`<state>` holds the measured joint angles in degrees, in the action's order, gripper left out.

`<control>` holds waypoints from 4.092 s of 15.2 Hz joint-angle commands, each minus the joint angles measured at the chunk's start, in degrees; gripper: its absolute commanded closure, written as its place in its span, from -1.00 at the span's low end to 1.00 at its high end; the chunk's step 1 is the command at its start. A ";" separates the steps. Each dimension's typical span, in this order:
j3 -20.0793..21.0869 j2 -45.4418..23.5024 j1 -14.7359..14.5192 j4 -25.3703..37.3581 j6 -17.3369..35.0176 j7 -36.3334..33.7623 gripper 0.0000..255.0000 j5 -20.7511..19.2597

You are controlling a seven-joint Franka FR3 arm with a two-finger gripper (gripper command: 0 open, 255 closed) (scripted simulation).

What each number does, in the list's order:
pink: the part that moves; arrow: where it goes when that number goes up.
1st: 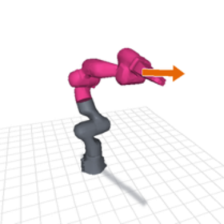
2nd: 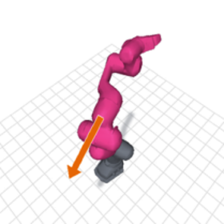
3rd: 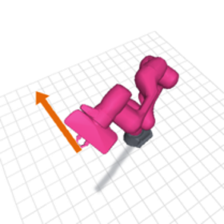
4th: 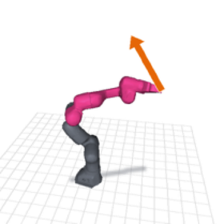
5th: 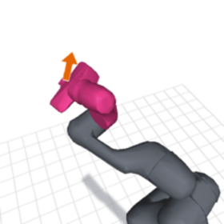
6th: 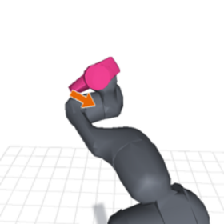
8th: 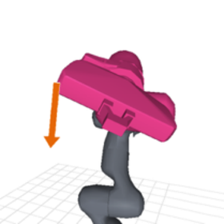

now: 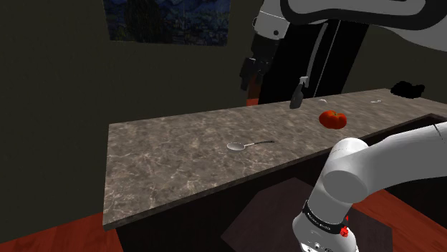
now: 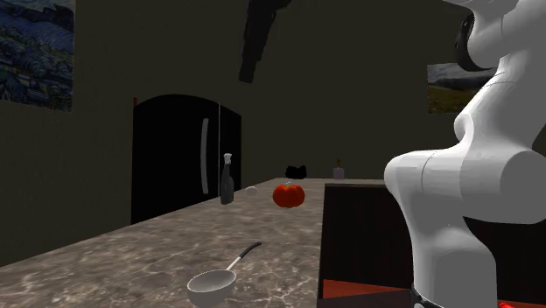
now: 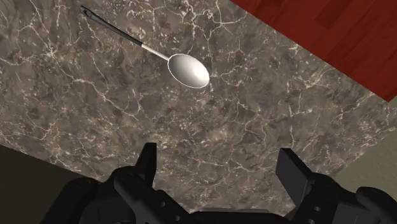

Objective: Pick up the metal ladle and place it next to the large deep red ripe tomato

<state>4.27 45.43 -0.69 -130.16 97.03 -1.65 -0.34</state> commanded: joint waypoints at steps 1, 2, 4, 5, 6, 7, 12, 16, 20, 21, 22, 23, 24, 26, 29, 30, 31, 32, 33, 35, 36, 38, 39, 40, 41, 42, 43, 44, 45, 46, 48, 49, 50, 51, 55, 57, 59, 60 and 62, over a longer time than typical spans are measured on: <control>0.00 0.00 0.00 0.00 0.00 0.00 -1.00 0.00; -1.00 0.80 -0.77 -2.30 1.27 2.87 -1.00 -0.47; -3.14 2.20 -2.29 -6.66 3.80 8.60 -1.00 -1.62; -4.24 2.78 -2.95 -8.72 5.06 11.50 -1.00 -2.25; -5.42 3.29 -3.64 -10.70 6.32 14.38 -1.00 -2.97; -6.61 3.70 -4.24 -12.61 7.59 17.29 -1.00 -3.72; -13.22 4.26 -6.65 -20.83 14.27 32.01 -1.00 -8.28; -19.27 2.39 -7.97 -25.69 20.29 44.00 -1.00 -12.74; -25.88 -2.06 -9.15 -28.79 27.24 56.12 -1.00 -17.50; -27.63 -3.60 -9.52 -29.27 29.13 59.16 -1.00 -18.67; -29.39 -5.32 -9.94 -29.62 31.09 62.21 -1.00 -19.78; -31.17 -7.21 -10.41 -29.85 33.11 65.28 -1.00 -20.83; -32.43 -8.59 -10.81 -29.94 34.52 67.36 -1.00 -21.52; -33.05 -10.07 -10.91 -30.62 36.68 67.34 -1.00 -21.82; -34.01 -12.50 -11.13 -31.52 40.01 67.35 -1.00 -22.20; -34.33 -13.36 -11.23 -31.79 41.15 67.36 -1.00 -22.31; -34.66 -14.25 -11.34 -32.05 42.29 67.38 -1.00 -22.40; -34.85 -14.78 -11.41 -32.18 42.96 67.39 -1.00 -22.44; -34.85 -14.77 -11.40 -32.19 42.96 67.39 -1.00 -22.44; -34.85 -14.78 -11.40 -32.19 42.96 67.39 -1.00 -22.44; -34.85 -14.78 -11.40 -32.18 42.96 67.39 -1.00 -22.44; -34.85 -14.78 -11.40 -32.18 42.96 67.39 -1.00 -22.44; -34.84 -14.77 -11.40 -32.18 42.94 67.39 -1.00 -22.43; -34.84 -14.77 -11.40 -32.18 42.94 67.39 1.00 -22.43; -34.84 -14.77 -11.40 -32.18 42.94 67.39 1.00 -22.43; -34.84 -14.77 -11.40 -32.18 42.94 67.39 1.00 -22.43; -34.84 -14.77 -11.40 -32.18 42.94 67.39 1.00 -22.43; -34.84 -14.77 -11.40 -32.18 42.94 67.39 1.00 -22.43; -34.84 -14.77 -11.40 -32.18 42.94 67.39 1.00 -22.43; -34.84 -14.77 -11.40 -32.18 42.94 67.39 1.00 -22.43; -34.84 -14.77 -11.40 -32.18 42.95 67.39 1.00 -22.43; -34.84 -14.77 -11.40 -32.18 42.95 67.39 1.00 -22.43; -34.55 -13.99 -11.34 -31.85 41.83 67.39 1.00 -22.31; -34.26 -13.25 -11.31 -31.48 40.74 67.40 1.00 -22.17; -33.13 -10.53 -11.24 -29.89 36.46 67.45 1.00 -21.55; -32.58 -9.34 -11.24 -29.01 34.40 67.50 1.00 -21.20; -32.04 -8.26 -11.28 -28.07 32.40 67.55 1.00 -20.83; -31.78 -7.76 -11.30 -27.59 31.41 67.58 1.00 -20.64; -31.26 -6.83 -11.36 -26.58 29.49 67.63 1.00 -20.27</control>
<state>-27.30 37.94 -12.10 -157.06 127.55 65.99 -20.74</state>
